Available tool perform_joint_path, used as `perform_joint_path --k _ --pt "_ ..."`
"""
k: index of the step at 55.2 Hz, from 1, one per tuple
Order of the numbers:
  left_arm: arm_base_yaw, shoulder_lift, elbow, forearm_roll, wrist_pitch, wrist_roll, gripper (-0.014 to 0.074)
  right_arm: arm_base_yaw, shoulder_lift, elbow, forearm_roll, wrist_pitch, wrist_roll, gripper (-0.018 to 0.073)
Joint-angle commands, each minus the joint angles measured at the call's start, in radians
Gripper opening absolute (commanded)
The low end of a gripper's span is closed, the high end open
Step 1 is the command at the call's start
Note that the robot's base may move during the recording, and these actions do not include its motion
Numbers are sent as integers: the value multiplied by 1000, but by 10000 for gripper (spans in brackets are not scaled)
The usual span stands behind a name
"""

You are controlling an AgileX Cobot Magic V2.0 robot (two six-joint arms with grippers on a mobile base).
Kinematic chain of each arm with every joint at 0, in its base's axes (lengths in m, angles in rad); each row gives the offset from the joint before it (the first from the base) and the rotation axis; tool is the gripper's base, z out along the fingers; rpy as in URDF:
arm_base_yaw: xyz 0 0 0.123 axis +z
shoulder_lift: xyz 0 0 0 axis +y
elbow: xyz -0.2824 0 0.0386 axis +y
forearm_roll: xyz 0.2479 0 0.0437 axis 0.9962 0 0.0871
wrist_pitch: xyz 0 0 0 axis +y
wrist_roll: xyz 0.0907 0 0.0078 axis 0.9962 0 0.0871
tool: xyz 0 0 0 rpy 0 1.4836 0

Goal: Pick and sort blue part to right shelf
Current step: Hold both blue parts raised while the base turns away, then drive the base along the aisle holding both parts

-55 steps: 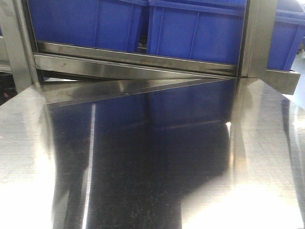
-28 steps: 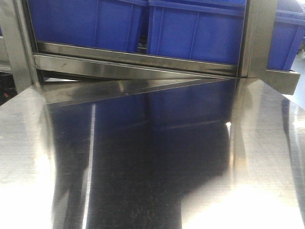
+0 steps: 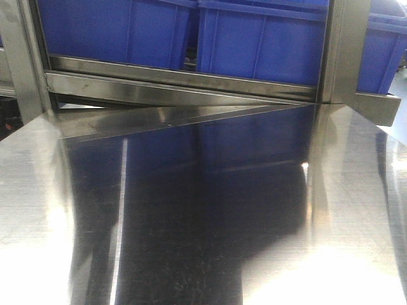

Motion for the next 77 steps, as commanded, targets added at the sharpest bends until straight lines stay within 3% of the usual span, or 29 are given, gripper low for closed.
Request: perform_joint_path --k 1,77 --pt "-7 10 -25 11 -80 -9 337 -6 -7 -33 4 -95 1 214" --pt "-7 27 -25 6 -74 -9 337 -5 -5 -33 4 -93 1 214"
